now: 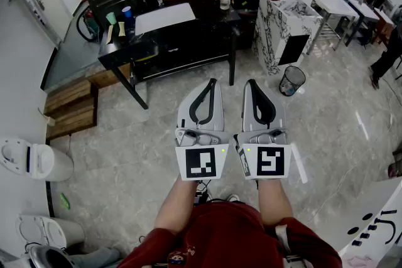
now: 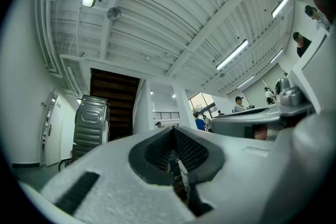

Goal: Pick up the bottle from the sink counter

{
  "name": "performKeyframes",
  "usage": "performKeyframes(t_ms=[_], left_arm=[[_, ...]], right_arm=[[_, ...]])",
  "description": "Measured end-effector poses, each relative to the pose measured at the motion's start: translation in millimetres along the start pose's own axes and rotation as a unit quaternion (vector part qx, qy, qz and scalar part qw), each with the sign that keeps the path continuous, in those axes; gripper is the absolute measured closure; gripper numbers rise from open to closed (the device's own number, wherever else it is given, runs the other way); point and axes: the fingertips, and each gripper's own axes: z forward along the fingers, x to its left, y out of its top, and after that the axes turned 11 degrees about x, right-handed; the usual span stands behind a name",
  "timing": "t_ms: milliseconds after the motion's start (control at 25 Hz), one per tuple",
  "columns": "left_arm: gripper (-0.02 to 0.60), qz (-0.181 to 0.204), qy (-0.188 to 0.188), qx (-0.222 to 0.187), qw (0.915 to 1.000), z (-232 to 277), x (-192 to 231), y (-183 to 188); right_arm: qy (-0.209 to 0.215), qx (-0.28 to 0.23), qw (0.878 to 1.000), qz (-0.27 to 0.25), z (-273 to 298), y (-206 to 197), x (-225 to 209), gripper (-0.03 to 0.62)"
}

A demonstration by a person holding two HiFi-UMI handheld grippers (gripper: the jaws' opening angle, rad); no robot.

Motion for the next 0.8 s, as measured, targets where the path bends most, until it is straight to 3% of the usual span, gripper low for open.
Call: performKeyframes(t_ms=[200,800], left_arm=[[0.578,0.045,-0.005,0.008,0.9989,2,-15,0],[0.578,-0.019,0.032,0.004,0.9993,3,-32,3]], right_arm=[[0.001,-0.003,1.000,-0.001,-4,-2,-8,0.594],[0.002,-0.005,1.000,0.008,-19,-10,-39,0.592]])
